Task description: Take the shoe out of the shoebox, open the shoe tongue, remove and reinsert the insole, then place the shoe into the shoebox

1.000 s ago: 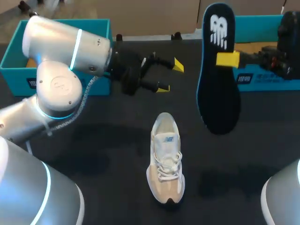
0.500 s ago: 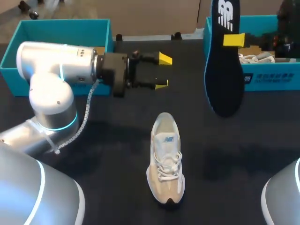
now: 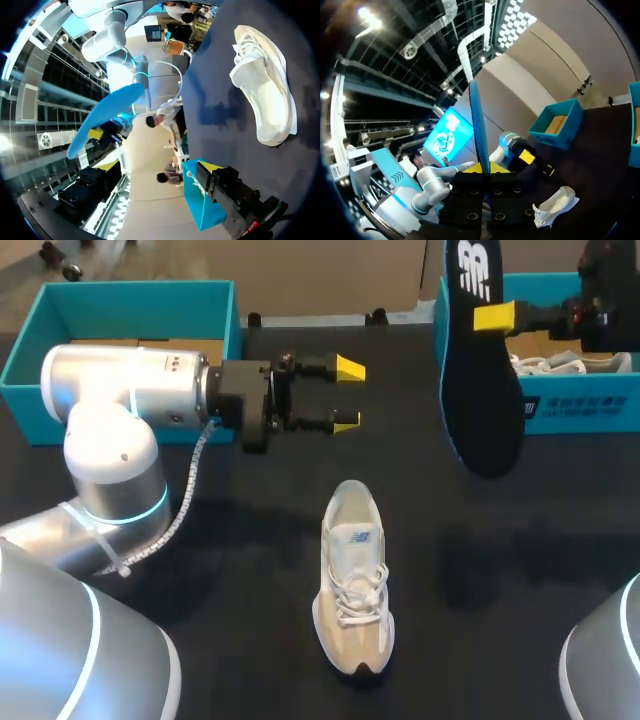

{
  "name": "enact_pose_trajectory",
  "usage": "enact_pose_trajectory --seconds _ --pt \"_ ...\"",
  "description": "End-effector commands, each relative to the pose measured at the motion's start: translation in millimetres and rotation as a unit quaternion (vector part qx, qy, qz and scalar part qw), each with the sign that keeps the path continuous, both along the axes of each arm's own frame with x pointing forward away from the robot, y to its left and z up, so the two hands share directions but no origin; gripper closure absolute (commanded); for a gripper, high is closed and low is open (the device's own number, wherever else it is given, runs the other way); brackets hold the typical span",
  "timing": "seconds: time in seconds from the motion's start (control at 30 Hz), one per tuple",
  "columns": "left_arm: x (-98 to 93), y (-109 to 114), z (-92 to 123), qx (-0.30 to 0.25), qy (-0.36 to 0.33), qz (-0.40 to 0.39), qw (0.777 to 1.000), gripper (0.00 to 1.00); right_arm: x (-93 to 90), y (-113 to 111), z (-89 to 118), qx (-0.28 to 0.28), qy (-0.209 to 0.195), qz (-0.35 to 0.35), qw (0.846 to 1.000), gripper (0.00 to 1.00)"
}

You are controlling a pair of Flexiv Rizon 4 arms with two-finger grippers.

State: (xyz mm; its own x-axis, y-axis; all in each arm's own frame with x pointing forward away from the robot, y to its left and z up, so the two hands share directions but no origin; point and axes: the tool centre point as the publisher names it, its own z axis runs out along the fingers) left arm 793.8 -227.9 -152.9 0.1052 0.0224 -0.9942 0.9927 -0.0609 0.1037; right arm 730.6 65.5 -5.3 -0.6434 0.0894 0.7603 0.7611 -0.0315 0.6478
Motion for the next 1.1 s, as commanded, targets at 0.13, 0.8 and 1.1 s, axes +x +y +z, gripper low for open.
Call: enact_pose_trajectory --seconds 0.13,0.8,1.1 --pt "0.9 -2.0 -0.7 -0.001 -0.001 0.000 1.000 0.00 63.6 -8.1 -23.3 -0.042 0.035 0.042 0.998 1.00" --pt "0.9 -2.0 -0.7 -0.001 -0.001 0.000 1.000 0.00 75.6 5.3 -35.1 -0.041 0.103 -0.029 0.993 1.00" --pt "0.9 -2.0 -0.7 -0.001 -0.001 0.000 1.000 0.00 78.5 34.8 -54.7 -0.064 0.174 -0.064 0.981 1.00"
